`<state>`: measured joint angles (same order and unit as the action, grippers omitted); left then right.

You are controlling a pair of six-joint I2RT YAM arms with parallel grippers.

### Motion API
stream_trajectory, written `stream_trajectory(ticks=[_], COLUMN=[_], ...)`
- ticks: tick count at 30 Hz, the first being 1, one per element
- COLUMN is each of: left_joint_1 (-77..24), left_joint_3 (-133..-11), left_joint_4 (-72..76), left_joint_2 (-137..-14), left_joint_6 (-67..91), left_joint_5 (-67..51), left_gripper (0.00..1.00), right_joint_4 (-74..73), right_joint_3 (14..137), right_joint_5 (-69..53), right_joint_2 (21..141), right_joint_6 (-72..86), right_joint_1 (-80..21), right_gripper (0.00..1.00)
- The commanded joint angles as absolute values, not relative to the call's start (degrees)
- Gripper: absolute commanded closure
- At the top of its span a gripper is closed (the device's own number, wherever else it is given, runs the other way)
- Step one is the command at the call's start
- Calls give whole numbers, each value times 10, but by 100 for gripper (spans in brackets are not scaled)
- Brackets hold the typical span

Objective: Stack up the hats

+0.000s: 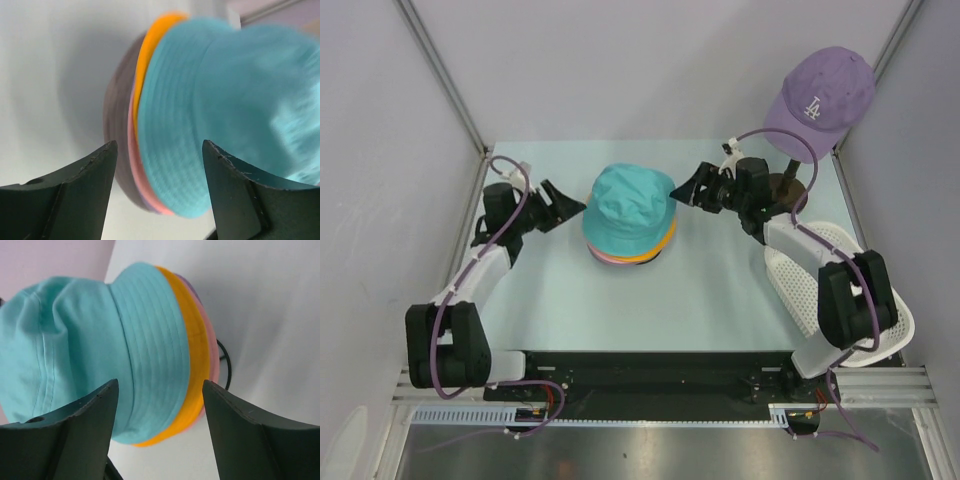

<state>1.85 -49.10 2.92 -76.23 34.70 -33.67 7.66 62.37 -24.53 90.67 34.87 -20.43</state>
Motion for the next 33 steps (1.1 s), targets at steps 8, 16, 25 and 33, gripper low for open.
stream_trajectory(ticks=[8,16,25,33], left_joint_1=[8,-11,-18,-33], left_joint_3=[-375,-357,-345,-343], left_joint_4=[136,220,231,222], left_joint_2=[-732,-783,-795,-810], left_joint_6=[439,487,493,488], left_joint_5=[-395,-407,-381,-344], left_gripper=[28,45,83,100], right_joint_4=[220,263,170,3], right_joint_3=[697,665,670,672], right_joint_5=[-363,-399,-370,-269], right_joint_2=[1012,1029,1039,1033], right_joint_6=[381,409,376,310], right_joint_1=[-188,-189,-191,-209], right_gripper=[33,63,100,100])
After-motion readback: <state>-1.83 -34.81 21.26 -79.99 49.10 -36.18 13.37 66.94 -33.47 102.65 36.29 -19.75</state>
